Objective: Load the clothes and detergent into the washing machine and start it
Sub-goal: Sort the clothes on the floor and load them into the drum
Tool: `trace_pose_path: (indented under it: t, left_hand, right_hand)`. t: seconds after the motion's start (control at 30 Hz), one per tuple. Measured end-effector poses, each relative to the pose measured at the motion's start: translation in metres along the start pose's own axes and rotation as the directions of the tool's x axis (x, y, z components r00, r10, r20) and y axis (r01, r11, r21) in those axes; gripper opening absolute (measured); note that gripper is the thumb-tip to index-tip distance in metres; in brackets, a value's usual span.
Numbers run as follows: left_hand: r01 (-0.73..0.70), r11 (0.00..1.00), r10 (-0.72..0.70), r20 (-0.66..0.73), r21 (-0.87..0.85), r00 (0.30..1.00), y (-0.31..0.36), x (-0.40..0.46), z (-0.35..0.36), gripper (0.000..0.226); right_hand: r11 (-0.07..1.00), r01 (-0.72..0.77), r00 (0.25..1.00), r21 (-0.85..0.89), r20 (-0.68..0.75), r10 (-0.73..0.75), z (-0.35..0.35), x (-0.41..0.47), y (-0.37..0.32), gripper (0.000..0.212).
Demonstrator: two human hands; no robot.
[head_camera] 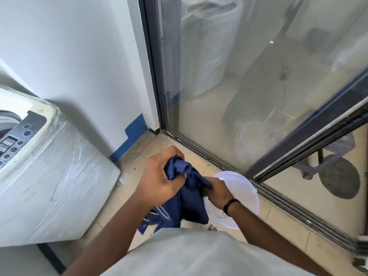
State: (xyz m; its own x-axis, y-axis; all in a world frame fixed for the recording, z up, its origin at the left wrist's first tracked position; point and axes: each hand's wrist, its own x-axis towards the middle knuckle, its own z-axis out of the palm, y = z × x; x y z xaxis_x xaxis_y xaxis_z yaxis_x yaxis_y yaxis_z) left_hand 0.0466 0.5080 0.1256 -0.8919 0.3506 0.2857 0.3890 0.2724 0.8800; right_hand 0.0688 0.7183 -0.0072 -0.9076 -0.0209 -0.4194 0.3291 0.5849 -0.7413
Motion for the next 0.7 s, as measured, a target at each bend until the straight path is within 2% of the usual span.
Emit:
trace_pose_path:
  t: [0.1, 0.2, 0.27, 0.33, 0.37, 0.43, 0.5, 0.57, 0.6, 0.63, 0.7]
  left_hand:
    - [0.08, 0.991, -0.098, 0.172, 0.109, 0.98, -0.012, -0.003, -0.015, 0.028]
    - [0.065, 0.971, -0.105, 0.166, 0.229, 0.981, -0.026, -0.01, -0.016, 0.038]
    - [0.082, 0.965, -0.111, 0.102, 0.249, 0.989, -0.029, -0.012, -0.013, 0.073]
    - [0.113, 0.976, -0.13, 0.082, 0.186, 0.988, -0.03, -0.011, -0.014, 0.11]
    - [0.134, 0.981, -0.146, 0.083, 0.142, 0.986, -0.029, -0.01, -0.016, 0.111]
    - [0.154, 0.982, -0.16, 0.049, 0.108, 0.986, -0.03, -0.008, -0.019, 0.078]
    - [0.175, 0.98, -0.174, -0.02, 0.092, 0.985, -0.027, -0.007, -0.018, 0.046]
    - [0.174, 0.984, -0.171, -0.079, 0.037, 0.982, -0.025, -0.006, -0.014, 0.034]
    - [0.169, 0.986, -0.167, -0.103, 0.006, 0.98, -0.023, -0.004, -0.012, 0.034]
    - [0.17, 0.985, -0.173, -0.128, -0.035, 0.977, -0.02, -0.002, -0.011, 0.036]
    - [0.167, 0.976, -0.192, -0.182, -0.142, 0.964, -0.012, 0.004, -0.01, 0.038]
  right_hand:
    - [0.985, 0.09, 0.984, 0.145, -0.169, -0.065, -0.013, 0.007, -0.014, 0.025]
    - [0.958, 0.239, 0.943, 0.158, -0.272, -0.191, -0.025, 0.003, -0.062, 0.026]
    - [0.91, 0.386, 0.905, 0.152, -0.251, -0.343, -0.022, -0.009, -0.1, 0.019]
    - [0.857, 0.484, 0.873, 0.178, -0.165, -0.459, -0.016, -0.028, -0.132, 0.027]
    - [0.836, 0.511, 0.859, 0.199, -0.119, -0.497, -0.015, -0.034, -0.14, 0.033]
    - [0.817, 0.5, 0.863, 0.288, -0.092, -0.496, -0.021, -0.038, -0.145, 0.038]
    - [0.812, 0.467, 0.884, 0.351, -0.155, -0.441, -0.028, -0.027, -0.133, 0.04]
    - [0.856, 0.415, 0.905, 0.309, -0.234, -0.355, -0.031, -0.015, -0.114, 0.044]
    - [0.882, 0.381, 0.92, 0.277, -0.213, -0.33, -0.032, -0.011, -0.104, 0.049]
    - [0.898, 0.349, 0.937, 0.268, -0.116, -0.33, -0.032, -0.011, -0.094, 0.053]
    - [0.94, 0.276, 0.924, 0.202, 0.213, -0.317, -0.03, -0.019, -0.082, 0.055]
